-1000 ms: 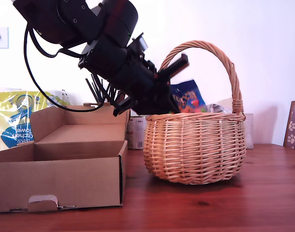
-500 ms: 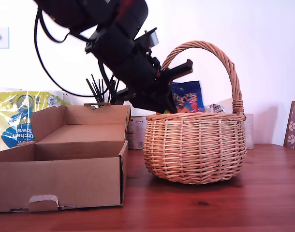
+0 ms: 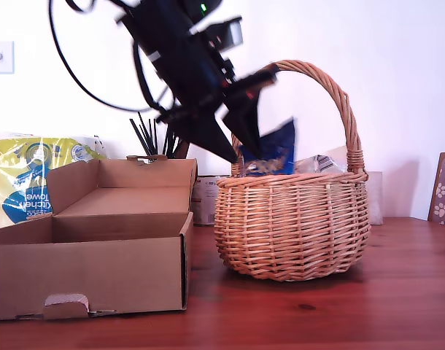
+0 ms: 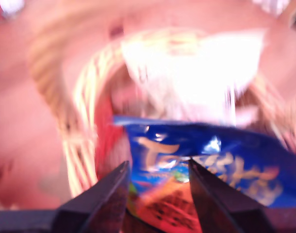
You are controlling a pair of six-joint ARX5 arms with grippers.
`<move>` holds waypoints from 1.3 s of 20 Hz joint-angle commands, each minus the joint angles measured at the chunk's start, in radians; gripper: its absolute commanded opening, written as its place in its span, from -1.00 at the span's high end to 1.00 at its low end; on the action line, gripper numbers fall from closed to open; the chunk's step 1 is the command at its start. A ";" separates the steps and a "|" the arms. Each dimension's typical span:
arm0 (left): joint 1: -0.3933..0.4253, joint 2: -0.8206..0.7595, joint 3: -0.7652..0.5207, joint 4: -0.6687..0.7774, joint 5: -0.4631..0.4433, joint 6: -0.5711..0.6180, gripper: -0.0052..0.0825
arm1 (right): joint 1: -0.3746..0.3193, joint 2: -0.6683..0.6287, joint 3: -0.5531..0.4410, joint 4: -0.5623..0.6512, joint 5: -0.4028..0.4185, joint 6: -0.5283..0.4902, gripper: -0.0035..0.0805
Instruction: Move the bags of Easter eggs from the cardboard box on the left into the woven basket on the right side.
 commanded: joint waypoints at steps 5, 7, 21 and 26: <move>0.002 -0.239 -0.143 0.029 -0.023 0.039 0.92 | 0.002 0.034 0.001 -0.025 0.001 0.001 0.95; 0.005 -0.343 -0.254 0.057 -0.048 0.038 0.93 | 0.002 0.079 0.001 -0.025 -0.007 0.001 0.95; 0.018 -1.247 -1.041 0.284 -0.254 -0.016 0.93 | 0.113 0.281 0.009 -0.004 0.101 -0.119 0.95; 0.018 -1.569 -1.101 0.233 -0.254 -0.053 0.93 | 0.120 0.281 0.009 0.029 0.098 -0.152 0.95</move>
